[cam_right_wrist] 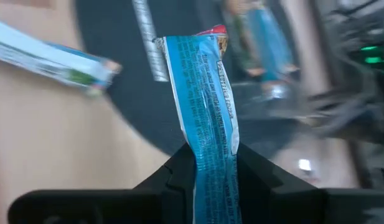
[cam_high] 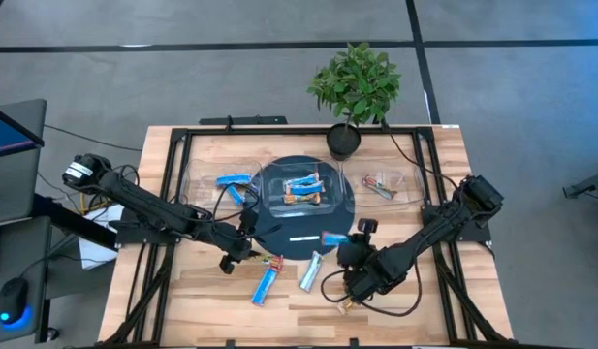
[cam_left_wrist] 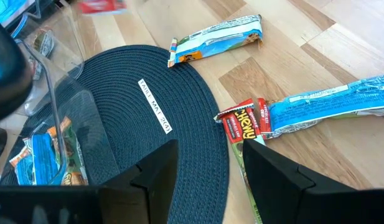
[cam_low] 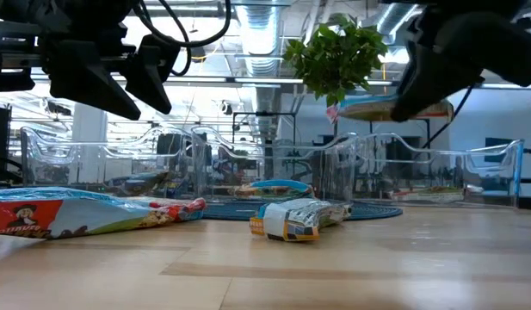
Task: Pick and place Granola Bars by type
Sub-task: Put the right red snack bar into the right transparent bin
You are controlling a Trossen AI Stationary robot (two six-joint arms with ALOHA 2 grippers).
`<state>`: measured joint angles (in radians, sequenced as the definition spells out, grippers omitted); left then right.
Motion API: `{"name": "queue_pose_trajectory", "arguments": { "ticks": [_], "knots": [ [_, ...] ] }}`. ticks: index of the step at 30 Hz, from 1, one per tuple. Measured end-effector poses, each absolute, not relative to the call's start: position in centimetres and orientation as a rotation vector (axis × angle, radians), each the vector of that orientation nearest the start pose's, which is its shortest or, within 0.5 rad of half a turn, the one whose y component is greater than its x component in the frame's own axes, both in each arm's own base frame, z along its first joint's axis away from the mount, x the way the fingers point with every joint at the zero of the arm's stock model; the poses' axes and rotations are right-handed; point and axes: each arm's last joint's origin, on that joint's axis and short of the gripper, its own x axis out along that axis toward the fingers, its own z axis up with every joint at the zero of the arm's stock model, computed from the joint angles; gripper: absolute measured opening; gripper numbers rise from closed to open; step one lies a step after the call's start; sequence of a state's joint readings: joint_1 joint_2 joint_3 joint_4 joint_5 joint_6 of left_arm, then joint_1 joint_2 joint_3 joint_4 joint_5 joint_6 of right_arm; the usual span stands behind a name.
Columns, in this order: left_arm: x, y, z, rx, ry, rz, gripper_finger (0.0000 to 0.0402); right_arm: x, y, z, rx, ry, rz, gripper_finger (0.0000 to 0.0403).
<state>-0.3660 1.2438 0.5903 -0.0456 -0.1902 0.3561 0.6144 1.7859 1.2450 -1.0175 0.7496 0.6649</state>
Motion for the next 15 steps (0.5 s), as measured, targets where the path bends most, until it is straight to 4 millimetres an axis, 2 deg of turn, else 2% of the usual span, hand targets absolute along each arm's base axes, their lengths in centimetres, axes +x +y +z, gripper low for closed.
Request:
{"name": "queue_pose_trajectory", "arguments": {
  "ticks": [6, 12, 15],
  "knots": [
    [22.6, -8.1, 19.0, 0.534, 0.640, -0.288, 0.0178, 25.6, 15.1, 20.6, -0.455, 1.110, -0.679, 0.0072],
    [22.6, -8.1, 19.0, 0.534, 0.639, -0.288, 0.0178, 24.1, 13.1, 21.5, -0.400, 1.109, -0.952, 0.0072],
    [22.6, -8.1, 19.0, 0.533, 0.640, -0.288, 0.0178, 24.1, 12.3, 21.1, -0.393, 1.121, -0.970, 0.0072]
  ]
}}
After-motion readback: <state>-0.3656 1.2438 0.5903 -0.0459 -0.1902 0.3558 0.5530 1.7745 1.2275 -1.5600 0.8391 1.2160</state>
